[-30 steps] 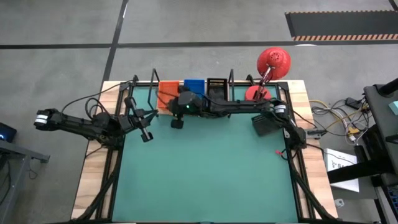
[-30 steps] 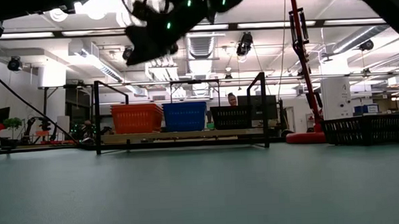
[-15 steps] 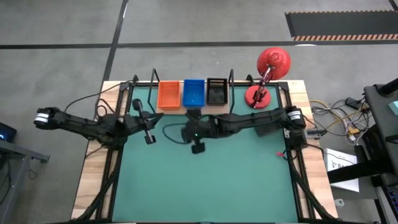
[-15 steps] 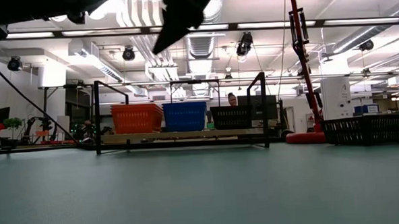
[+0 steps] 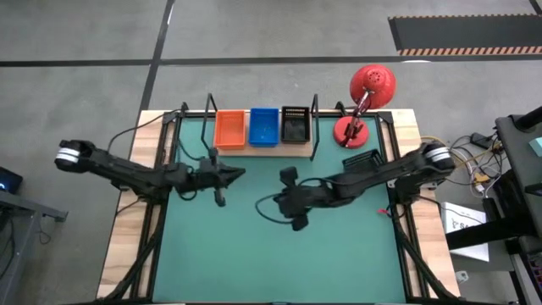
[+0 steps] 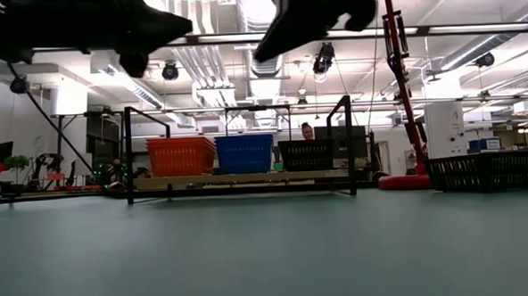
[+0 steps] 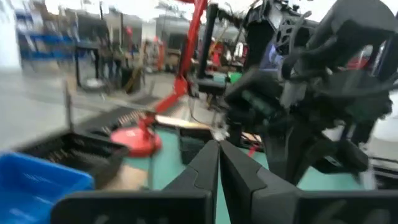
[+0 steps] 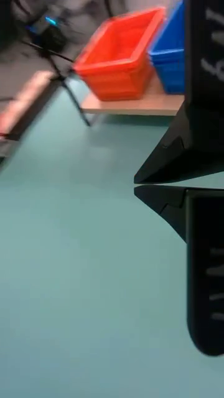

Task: Stack baskets on shelf by color
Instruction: Adjust the orange baskets on the shelf

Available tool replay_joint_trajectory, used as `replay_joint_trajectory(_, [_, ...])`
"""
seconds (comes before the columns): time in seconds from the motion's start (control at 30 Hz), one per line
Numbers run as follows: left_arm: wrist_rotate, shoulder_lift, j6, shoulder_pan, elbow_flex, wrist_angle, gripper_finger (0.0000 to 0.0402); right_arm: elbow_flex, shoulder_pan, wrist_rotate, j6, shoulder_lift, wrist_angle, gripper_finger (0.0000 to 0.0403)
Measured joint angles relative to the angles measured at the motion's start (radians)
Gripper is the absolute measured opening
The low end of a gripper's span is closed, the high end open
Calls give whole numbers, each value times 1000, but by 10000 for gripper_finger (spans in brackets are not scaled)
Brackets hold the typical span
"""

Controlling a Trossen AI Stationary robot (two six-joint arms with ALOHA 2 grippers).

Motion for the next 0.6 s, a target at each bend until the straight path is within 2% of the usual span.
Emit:
replay_joint_trajectory(0.1, [1, 117, -88, -34, 50, 17, 0, -136, 14, -29, -44, -76, 191, 9])
replay_joint_trajectory(0.23, [1, 279, -127, -93, 139, 80, 0, -316, 9, -182, -103, -163, 460, 9])
replay_joint_trajectory(0.3, [0, 349, -145, -121, 192, 78, 0, -391, 7, -218, -126, -204, 570, 9])
replay_joint_trajectory(0.5, [-28, 522, -259, -162, 341, 8, 0, -547, 8, -218, -157, -315, 690, 9])
replay_joint_trajectory(0.6, [-32, 559, -340, -160, 424, -197, 0, -595, 8, -218, -134, -364, 689, 9])
